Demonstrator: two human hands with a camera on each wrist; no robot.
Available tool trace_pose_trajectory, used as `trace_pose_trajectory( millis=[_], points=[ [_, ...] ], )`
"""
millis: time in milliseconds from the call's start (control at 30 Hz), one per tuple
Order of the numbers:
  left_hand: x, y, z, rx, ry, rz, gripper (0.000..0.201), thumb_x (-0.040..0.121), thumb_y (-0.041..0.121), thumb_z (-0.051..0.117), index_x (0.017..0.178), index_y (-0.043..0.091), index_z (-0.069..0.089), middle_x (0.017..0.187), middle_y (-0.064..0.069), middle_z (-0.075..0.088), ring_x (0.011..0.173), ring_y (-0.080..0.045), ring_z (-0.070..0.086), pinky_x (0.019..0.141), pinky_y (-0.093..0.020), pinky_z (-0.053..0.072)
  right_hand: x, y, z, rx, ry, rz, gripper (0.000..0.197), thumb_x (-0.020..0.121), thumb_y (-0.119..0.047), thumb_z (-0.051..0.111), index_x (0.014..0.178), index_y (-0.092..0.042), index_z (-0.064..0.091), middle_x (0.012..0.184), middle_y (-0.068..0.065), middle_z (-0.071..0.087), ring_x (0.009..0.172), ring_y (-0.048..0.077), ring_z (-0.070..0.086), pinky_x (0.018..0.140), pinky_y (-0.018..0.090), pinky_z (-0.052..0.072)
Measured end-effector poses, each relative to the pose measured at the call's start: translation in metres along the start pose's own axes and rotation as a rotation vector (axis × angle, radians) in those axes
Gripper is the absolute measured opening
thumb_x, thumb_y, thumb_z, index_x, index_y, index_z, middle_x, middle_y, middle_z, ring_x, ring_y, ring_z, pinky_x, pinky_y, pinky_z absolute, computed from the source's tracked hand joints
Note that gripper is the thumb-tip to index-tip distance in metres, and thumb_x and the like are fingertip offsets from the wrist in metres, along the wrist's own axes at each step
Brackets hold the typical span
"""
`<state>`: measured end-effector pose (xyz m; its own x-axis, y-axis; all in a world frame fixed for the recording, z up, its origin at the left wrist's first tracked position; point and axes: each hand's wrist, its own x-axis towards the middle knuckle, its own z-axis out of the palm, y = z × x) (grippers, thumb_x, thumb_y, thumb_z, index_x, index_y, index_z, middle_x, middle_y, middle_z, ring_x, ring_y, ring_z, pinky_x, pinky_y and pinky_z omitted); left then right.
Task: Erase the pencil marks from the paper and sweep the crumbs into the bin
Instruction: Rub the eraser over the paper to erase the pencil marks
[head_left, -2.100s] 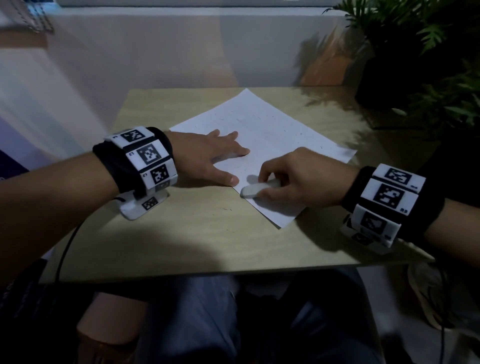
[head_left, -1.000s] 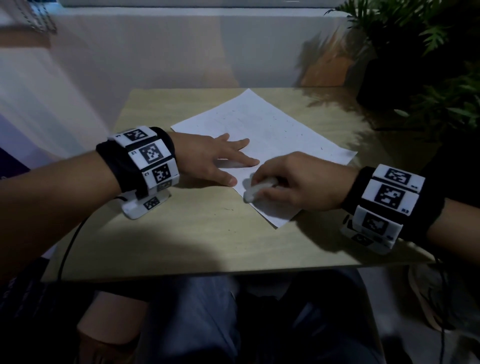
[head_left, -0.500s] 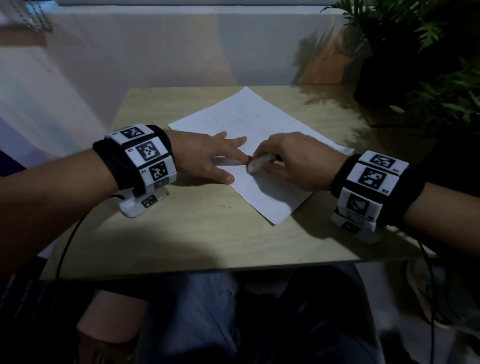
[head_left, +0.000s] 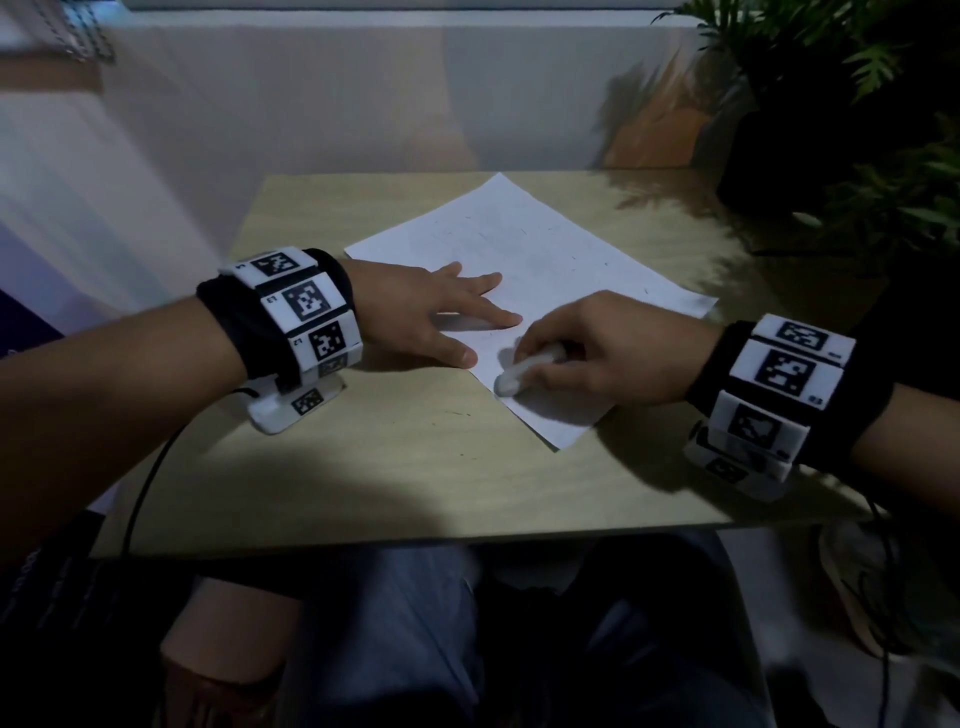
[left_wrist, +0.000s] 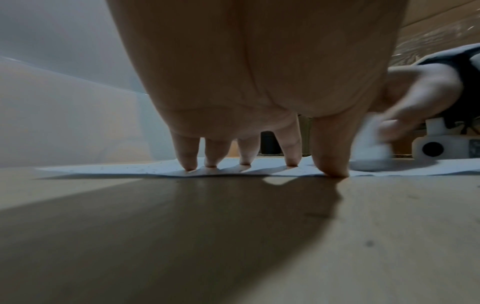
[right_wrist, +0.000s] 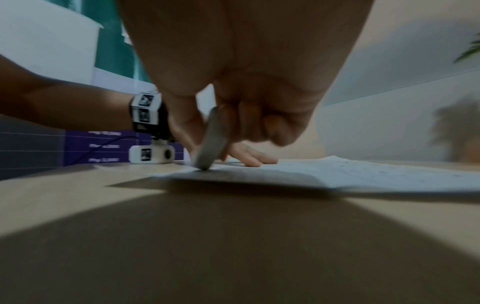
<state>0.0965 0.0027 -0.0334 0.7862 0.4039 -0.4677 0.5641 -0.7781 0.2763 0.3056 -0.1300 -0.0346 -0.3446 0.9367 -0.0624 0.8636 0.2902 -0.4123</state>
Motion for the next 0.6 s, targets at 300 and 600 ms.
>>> trace_pose_trajectory(
  millis=[300,600],
  points=[
    [-0.001,0.001,-0.001,-0.001,0.003,-0.005,0.064,0.093,0.058,0.058,0.146,0.067,0.023,0.165,0.024,-0.009,0.155,-0.012,-0.011,0.126,-0.042,0.001,-0.006,-0.006,-0.001,0.013,-0.033,-0.021,0.060,0.080,-0.077,0.043,0.102,-0.029,0.071,0.088,-0.008,0.071,0.082,0.009,0.062,0.076,0.031,0.050],
    [-0.002,0.002,-0.001,0.011,0.001,-0.003,0.064,0.094,0.058,0.057,0.146,0.067,0.021,0.166,0.024,-0.009,0.155,-0.012,-0.012,0.127,-0.043,0.002,-0.007,-0.005,-0.001,-0.024,-0.035,-0.035,0.064,0.079,-0.078,0.037,0.107,-0.031,0.071,0.091,-0.012,0.071,0.082,0.007,0.062,0.076,0.028,0.049]
  ],
)
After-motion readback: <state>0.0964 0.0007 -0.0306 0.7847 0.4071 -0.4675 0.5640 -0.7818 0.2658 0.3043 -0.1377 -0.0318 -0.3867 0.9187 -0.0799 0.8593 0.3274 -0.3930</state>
